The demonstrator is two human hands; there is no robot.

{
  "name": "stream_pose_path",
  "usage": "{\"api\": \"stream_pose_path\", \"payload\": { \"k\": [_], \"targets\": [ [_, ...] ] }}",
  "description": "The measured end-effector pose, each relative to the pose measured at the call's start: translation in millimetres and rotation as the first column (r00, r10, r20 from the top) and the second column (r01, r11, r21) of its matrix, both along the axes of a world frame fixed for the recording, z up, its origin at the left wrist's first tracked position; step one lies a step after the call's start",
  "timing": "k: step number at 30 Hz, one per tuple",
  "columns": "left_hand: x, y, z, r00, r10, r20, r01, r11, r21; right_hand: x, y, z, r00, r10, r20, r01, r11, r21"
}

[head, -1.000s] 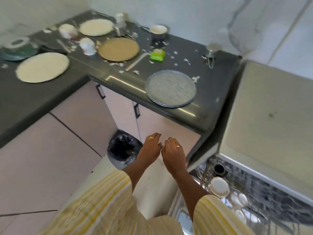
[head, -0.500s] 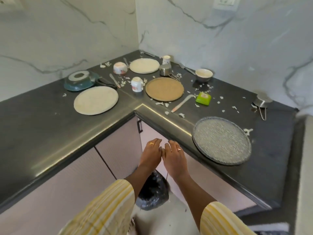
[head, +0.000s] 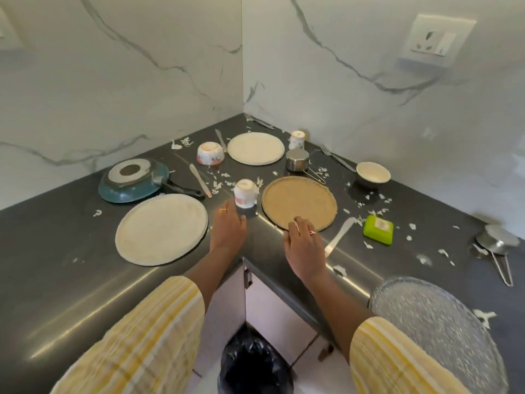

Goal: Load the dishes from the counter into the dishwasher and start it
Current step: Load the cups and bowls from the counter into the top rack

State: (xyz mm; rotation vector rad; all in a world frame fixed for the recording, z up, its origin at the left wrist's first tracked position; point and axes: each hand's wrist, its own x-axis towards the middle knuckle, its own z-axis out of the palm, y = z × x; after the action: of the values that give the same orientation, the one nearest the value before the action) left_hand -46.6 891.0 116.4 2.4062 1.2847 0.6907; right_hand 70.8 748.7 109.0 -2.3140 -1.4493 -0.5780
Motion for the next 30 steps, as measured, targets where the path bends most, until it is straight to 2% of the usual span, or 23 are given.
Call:
{"api": "stream_pose_path", "payload": {
  "k": [3, 5, 9, 16, 19, 22, 25, 30],
  "targets": [
    [32, 42, 8, 0.995, 0.094, 0.04, -0.09, 0.991, -0.097, 46, 48, 11, 1.0, -0.017, -0.021, 0.016, 0.998, -0.056],
    [53, 63, 9, 0.994, 0.106, -0.023, -0.109, 0.969, -0.22, 77, 79, 15, 0.996, -0.024, -0.084, 0.018, 0.997, -0.073],
    [90, 88, -7, 0.994, 0.066, -0.09, -0.095, 0.918, -0.384, 141, 137, 23, 0.994, -0.023, -0.104, 0.015, 0.996, -0.085],
    [112, 119, -21, 0.996, 0.087, -0.012, -0.086, 0.948, -0.306, 227, 220, 34, 0.99, -0.078, -0.119, 0.071, 0.996, -0.062],
    [115, 133, -20, 0.995, 0.103, -0.014, -0.102, 0.956, -0.276, 251, 247, 31, 0.964, -0.141, -0.227, 0.126, 0.989, -0.08],
    [118, 142, -22, 0.994, 0.112, 0.018, -0.103, 0.958, -0.269, 269, 268, 23, 0.873, -0.241, -0.424, 0.208, 0.97, -0.123],
    [119, 146, -26, 0.993, 0.113, 0.01, -0.108, 0.964, -0.245, 284, 290, 18, 0.774, -0.234, -0.588, 0.188, 0.972, -0.139],
    [119, 147, -32, 0.99, 0.138, 0.018, -0.132, 0.969, -0.208, 301, 325, 15, 0.663, -0.213, -0.717, 0.121, 0.977, -0.178]
  ]
}}
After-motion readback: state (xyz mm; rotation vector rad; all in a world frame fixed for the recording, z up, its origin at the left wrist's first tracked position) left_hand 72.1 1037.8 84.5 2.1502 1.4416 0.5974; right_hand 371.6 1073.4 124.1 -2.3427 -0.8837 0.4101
